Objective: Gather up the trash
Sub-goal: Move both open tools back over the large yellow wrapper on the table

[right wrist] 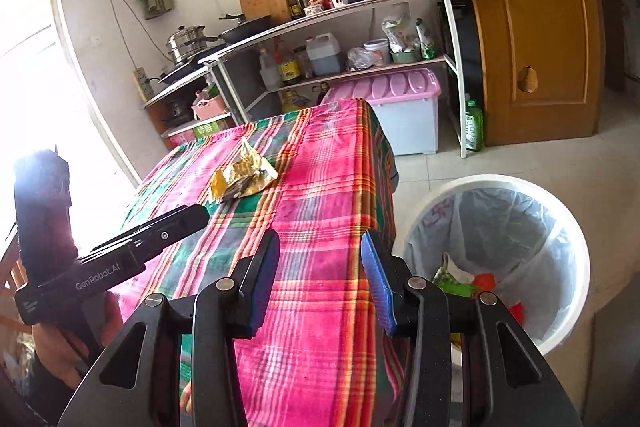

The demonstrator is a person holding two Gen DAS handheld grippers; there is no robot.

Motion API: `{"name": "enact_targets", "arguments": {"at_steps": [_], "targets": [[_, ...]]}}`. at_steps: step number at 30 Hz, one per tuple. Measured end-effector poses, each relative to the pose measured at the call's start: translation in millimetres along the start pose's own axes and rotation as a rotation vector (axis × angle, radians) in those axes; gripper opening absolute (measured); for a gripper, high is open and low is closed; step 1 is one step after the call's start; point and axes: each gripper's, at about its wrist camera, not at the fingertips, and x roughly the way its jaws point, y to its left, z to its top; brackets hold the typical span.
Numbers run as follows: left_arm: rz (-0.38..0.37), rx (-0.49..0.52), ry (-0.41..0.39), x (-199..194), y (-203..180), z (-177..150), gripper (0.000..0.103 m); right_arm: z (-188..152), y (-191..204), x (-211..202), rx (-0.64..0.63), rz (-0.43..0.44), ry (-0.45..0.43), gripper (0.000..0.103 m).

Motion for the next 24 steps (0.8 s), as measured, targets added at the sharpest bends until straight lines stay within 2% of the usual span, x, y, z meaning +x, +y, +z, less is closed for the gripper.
{"name": "enact_targets", "arguments": {"at_steps": [12, 24], "targets": [[0.083, -0.033, -0.033, -22.5, 44.1, 0.2, 0.047, 6.8, 31.5, 33.8, -0.073, 0.036, 0.037, 0.044], [0.12, -0.023, 0.001, 3.8, 82.8, 14.3, 0.047, 25.2, 55.0, 79.4, -0.121, 0.043, 0.081, 0.044]]}}
